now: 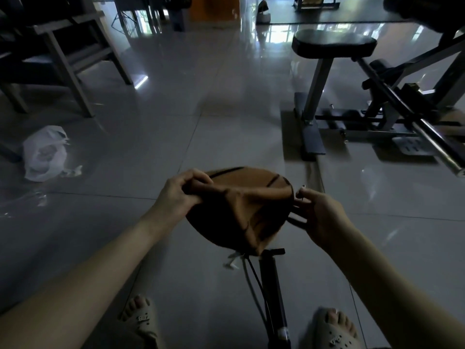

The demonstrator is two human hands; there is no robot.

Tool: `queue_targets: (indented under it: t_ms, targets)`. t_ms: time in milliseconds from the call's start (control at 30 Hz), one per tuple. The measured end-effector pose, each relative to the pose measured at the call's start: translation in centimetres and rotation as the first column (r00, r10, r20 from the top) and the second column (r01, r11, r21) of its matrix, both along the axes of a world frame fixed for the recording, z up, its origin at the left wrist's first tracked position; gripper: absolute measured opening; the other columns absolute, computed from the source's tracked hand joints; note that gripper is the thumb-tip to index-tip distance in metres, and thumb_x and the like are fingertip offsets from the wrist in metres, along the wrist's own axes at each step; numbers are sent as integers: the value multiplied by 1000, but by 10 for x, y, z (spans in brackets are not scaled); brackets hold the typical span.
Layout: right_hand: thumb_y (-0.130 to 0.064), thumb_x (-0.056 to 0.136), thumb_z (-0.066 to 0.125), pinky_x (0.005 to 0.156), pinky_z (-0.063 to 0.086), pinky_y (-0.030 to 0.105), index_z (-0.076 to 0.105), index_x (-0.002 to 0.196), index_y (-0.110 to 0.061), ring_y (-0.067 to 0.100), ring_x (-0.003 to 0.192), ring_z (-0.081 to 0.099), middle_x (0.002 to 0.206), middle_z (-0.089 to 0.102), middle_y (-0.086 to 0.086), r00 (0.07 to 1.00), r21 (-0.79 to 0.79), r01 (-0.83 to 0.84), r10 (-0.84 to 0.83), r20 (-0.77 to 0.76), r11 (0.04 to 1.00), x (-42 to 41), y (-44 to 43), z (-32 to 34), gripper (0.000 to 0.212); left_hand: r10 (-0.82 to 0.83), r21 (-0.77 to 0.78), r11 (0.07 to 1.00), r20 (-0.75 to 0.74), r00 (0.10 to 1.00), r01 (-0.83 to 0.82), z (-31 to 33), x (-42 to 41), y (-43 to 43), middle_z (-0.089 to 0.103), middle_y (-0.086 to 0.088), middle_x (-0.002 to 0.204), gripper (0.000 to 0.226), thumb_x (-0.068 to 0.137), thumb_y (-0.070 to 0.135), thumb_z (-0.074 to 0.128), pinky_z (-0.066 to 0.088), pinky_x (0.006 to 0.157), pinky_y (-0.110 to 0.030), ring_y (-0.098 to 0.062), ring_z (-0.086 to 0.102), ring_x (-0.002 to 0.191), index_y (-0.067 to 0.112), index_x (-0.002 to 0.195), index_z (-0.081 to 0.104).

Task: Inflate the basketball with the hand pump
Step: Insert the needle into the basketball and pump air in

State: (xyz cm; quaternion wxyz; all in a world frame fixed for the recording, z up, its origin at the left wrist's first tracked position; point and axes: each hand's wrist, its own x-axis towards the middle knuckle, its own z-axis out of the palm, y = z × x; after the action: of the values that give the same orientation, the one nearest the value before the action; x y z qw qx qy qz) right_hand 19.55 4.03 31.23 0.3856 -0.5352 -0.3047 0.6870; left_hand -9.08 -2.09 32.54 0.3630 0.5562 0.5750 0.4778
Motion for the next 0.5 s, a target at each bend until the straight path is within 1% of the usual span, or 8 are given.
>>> queue_targets:
  t_ms: [33, 100, 233, 300, 367, 400, 467, 500]
  targets:
    - [-18, 101, 48, 97, 51, 56, 62, 95, -10, 34, 106, 67, 111, 69, 20, 1000, -27, 17, -17, 2, 999, -2, -2, -3, 17, -47, 27, 998, -104, 994, 50, 1, 4, -2, 70, 5, 86, 34, 59, 3, 61, 48, 76, -14, -7, 65, 85, 14, 90, 70]
    - [-18, 101, 49, 91, 55, 56, 61, 103, -7, 33, 98, 68, 105, 69, 20, 999, -66, 36, -34, 23, 997, -6, -5, -8, 16, -130, 11, 991, -198, 972, 135, 3, 8, -6, 70, 7, 89, 37, 59, 3, 60, 48, 76, -14, -8, 67, 88, 18, 92, 71]
    - [-18, 100, 50, 91, 55, 54, 62, 100, -7, 32, 94, 68, 102, 69, 21, 997, -68, 29, -24, 77, 997, -9, -9, -12, 16, -204, -59, 979, -210, 956, 196, 2, 5, -9, 67, 9, 93, 46, 72, -13, 66, 51, 72, -18, -11, 66, 86, 23, 100, 68]
    - [-18, 100, 50, 90, 56, 53, 62, 101, -7, 31, 93, 69, 101, 70, 21, 996, -53, 27, -23, 90, 998, -10, -9, -12, 16, -216, -83, 976, -239, 947, 201, 1, 1, -10, 66, 8, 97, 49, 75, -12, 71, 54, 72, -23, -14, 66, 89, 26, 104, 65]
    - [-19, 100, 51, 90, 56, 53, 63, 100, -8, 31, 93, 68, 100, 70, 20, 995, -44, 30, -25, 100, 999, -11, -8, -12, 16, -231, -117, 971, -263, 937, 207, 1, 0, -12, 65, 4, 105, 51, 74, -2, 81, 57, 75, -27, -15, 67, 93, 31, 108, 63]
    - [-18, 100, 51, 89, 56, 52, 63, 100, -8, 31, 92, 68, 99, 70, 19, 994, -42, 33, -29, 104, 999, -12, -8, -12, 16, -243, -146, 967, -267, 933, 210, 2, 0, -13, 63, 4, 110, 54, 71, 7, 88, 58, 76, -27, -14, 66, 96, 34, 110, 61]
    - [-18, 101, 50, 88, 57, 51, 63, 101, -8, 30, 91, 68, 98, 70, 18, 993, -36, 43, -39, 116, 998, -13, -8, -12, 16, -270, -204, 955, -299, 915, 215, 5, 2, -17, 56, 13, 118, 69, 57, 35, 97, 55, 81, -21, -4, 60, 104, 40, 113, 56]
    - [-17, 101, 50, 89, 57, 51, 64, 102, -8, 30, 91, 69, 97, 70, 18, 992, -32, 48, -43, 121, 998, -13, -8, -12, 17, -279, -219, 952, -327, 903, 215, 7, 4, -18, 52, 19, 119, 79, 49, 50, 97, 52, 84, -17, 3, 55, 106, 42, 115, 54]
